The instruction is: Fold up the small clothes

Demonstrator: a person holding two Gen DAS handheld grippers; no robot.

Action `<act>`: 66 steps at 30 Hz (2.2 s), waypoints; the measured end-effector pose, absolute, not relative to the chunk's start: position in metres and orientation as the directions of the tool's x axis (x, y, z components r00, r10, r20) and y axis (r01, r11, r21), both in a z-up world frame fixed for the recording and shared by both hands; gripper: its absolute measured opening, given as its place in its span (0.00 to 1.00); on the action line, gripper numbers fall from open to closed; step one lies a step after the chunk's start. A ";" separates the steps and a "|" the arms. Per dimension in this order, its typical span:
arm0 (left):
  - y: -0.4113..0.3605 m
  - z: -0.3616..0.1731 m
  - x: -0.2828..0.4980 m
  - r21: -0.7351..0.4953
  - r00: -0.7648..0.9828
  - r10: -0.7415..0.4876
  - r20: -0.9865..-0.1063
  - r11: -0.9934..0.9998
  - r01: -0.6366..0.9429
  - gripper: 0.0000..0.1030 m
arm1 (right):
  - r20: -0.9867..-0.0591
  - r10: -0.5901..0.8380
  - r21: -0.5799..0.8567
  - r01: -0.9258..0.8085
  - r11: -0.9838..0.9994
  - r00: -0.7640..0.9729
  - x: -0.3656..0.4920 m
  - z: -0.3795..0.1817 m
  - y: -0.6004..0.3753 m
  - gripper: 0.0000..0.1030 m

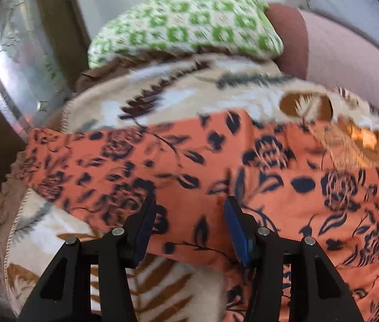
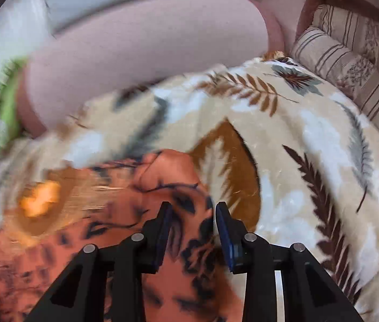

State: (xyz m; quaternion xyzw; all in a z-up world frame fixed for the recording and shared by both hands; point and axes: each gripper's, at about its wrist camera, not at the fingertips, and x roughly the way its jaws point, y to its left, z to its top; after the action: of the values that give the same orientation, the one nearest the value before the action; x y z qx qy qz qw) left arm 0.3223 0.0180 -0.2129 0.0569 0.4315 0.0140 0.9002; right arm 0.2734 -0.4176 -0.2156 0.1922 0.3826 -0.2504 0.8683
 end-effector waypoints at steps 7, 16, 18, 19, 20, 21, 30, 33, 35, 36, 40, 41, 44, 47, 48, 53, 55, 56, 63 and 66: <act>0.036 -0.203 0.317 0.074 0.632 0.072 -0.772 0.997 -0.022 0.53 | -0.806 0.086 0.229 0.174 0.958 0.586 0.261 -0.217 -0.290 0.38; 0.028 -0.239 0.324 0.227 0.533 0.191 -0.824 0.974 0.002 0.58 | -0.861 0.072 0.097 0.025 0.995 0.503 0.258 -0.250 -0.220 0.57; 0.040 -0.237 0.327 0.190 0.520 0.176 -0.836 0.981 -0.027 0.62 | -0.877 0.057 0.069 0.006 0.998 0.477 0.252 -0.251 -0.220 0.56; 0.044 -0.235 0.327 0.175 0.516 0.170 -0.839 0.984 -0.039 0.62 | -0.886 0.056 0.072 0.018 0.997 0.461 0.251 -0.249 -0.222 0.56; 0.050 -0.231 0.327 0.152 0.516 0.160 -0.842 0.987 -0.059 0.62 | -0.875 0.074 0.100 0.029 0.995 0.478 0.249 -0.245 -0.223 0.56; 0.053 -0.228 0.326 0.136 0.521 0.153 -0.840 0.988 -0.071 0.62 | -0.849 0.112 0.153 0.037 0.988 0.517 0.247 -0.236 -0.225 0.56; 0.103 -0.209 0.322 0.047 0.542 0.149 -0.827 0.979 -0.198 0.62 | -0.821 0.206 0.230 -0.021 0.973 0.533 0.302 -0.240 -0.162 0.33; 0.141 -0.211 0.321 0.011 0.520 0.158 -0.840 0.962 -0.274 0.62 | -0.827 0.146 0.141 -0.051 0.989 0.543 0.292 -0.250 -0.146 0.33; 0.171 -0.214 0.319 0.003 0.501 0.182 -0.846 0.941 -0.337 0.62 | -0.833 0.155 0.138 -0.070 0.988 0.531 0.277 -0.245 -0.148 0.33; 0.184 -0.216 0.317 -0.003 0.493 0.189 -0.849 0.932 -0.364 0.62 | -0.830 0.172 0.156 -0.075 0.985 0.531 0.268 -0.242 -0.152 0.33; 0.239 -0.217 0.306 -0.072 0.484 0.181 -0.856 0.886 -0.459 0.62 | -0.790 0.249 0.252 -0.073 0.965 0.560 0.218 -0.232 -0.181 0.34; 0.253 -0.217 0.302 -0.104 0.491 0.167 -0.855 0.872 -0.478 0.62 | -0.779 0.261 0.267 -0.075 0.961 0.570 0.205 -0.231 -0.187 0.34; 0.281 -0.219 0.293 -0.187 0.516 0.113 -0.849 0.849 -0.494 0.62 | -0.763 0.271 0.298 -0.053 0.953 0.587 0.183 -0.234 -0.198 0.34; 0.295 -0.224 0.291 -0.326 0.555 -0.031 -0.832 0.836 -0.441 0.62 | -0.760 0.322 0.370 -0.031 0.928 0.564 0.190 -0.241 -0.204 0.34; 0.299 -0.226 0.291 -0.389 0.571 -0.089 -0.816 0.816 -0.429 0.62 | -0.754 0.334 0.381 -0.036 0.924 0.565 0.193 -0.242 -0.204 0.34; 0.311 -0.241 0.295 -0.631 0.642 -0.282 -0.713 0.658 -0.412 0.64 | -0.754 0.358 0.376 -0.085 0.923 0.550 0.201 -0.244 -0.201 0.34; 0.318 -0.243 0.304 -0.677 0.655 -0.322 -0.683 0.616 -0.403 0.64 | -0.763 0.354 0.365 -0.091 0.927 0.541 0.204 -0.245 -0.201 0.34; 0.323 -0.242 0.311 -0.681 0.659 -0.319 -0.681 0.607 -0.410 0.64 | -0.763 0.358 0.368 -0.094 0.925 0.538 0.204 -0.245 -0.202 0.34; 0.326 -0.250 0.328 -0.714 0.641 -0.376 -0.669 0.563 -0.416 0.49 | -0.743 0.342 0.344 -0.110 0.933 0.576 0.205 -0.236 -0.206 0.34; 0.320 -0.253 0.338 -0.703 0.631 -0.370 -0.682 0.571 -0.424 0.49 | -0.738 0.337 0.352 -0.094 0.931 0.584 0.208 -0.237 -0.211 0.34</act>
State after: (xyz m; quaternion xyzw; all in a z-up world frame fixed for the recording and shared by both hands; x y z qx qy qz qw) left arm 0.3378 0.3198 -0.2531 -0.4627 0.4290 0.0176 0.7756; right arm 0.2077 -0.2108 -0.2366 0.1388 0.4392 0.1225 0.8791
